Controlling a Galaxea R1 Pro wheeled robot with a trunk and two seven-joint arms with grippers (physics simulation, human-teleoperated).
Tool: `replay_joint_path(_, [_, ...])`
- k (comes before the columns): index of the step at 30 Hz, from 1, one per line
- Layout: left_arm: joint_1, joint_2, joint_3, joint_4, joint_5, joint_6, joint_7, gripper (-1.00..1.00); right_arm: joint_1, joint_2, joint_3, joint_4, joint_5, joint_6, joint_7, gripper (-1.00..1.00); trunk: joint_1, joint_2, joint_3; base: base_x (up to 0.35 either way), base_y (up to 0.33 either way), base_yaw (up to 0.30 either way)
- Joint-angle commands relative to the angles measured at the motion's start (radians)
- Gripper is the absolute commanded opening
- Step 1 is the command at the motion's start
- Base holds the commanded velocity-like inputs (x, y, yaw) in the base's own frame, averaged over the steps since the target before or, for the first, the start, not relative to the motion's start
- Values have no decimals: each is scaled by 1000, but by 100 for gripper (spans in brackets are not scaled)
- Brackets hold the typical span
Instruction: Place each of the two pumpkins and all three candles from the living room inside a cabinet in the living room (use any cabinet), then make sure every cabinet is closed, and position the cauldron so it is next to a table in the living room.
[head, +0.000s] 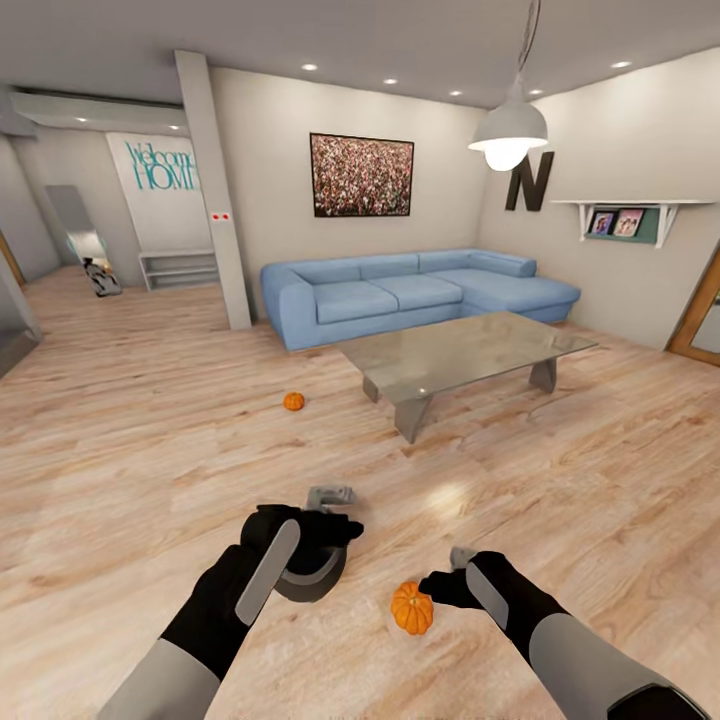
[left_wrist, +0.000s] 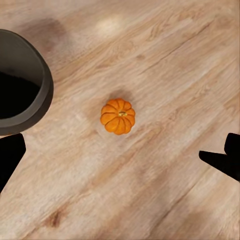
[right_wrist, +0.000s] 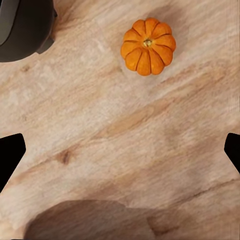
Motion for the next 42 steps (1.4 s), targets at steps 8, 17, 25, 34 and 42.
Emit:
replay_joint_path(8, [-1, -1, -6, -8, 12, 0, 10, 100, -1, 0, 8, -4, -9, -1, 1, 100, 31, -57, -39, 0, 0, 0])
replay_joint_path(17, [-1, -11, -10, -7, 12, -2, 10, 100, -1, -1, 9, -8, -8, -1, -2, 100, 65, -120, -82, 0, 0, 0])
replay_joint_path(25, [-1, -12, -9, -8, 12, -2, 10, 100, -7, -1, 9, -6, -8, 8, 0, 100, 96, -176, -111, 0, 0, 8])
replay_joint_path(34, [-1, -20, -10, -10, 12, -2, 10, 100, -166, -1, 7, 98, -10, 12, 4, 100, 130, -239, -140, 0, 0, 0])
replay_joint_path(42, [-1, -27, -10, -11, 11, -2, 10, 100, -175, 0, 7, 104, -10, 4, 4, 100, 161, -295, -165, 0, 0, 0])
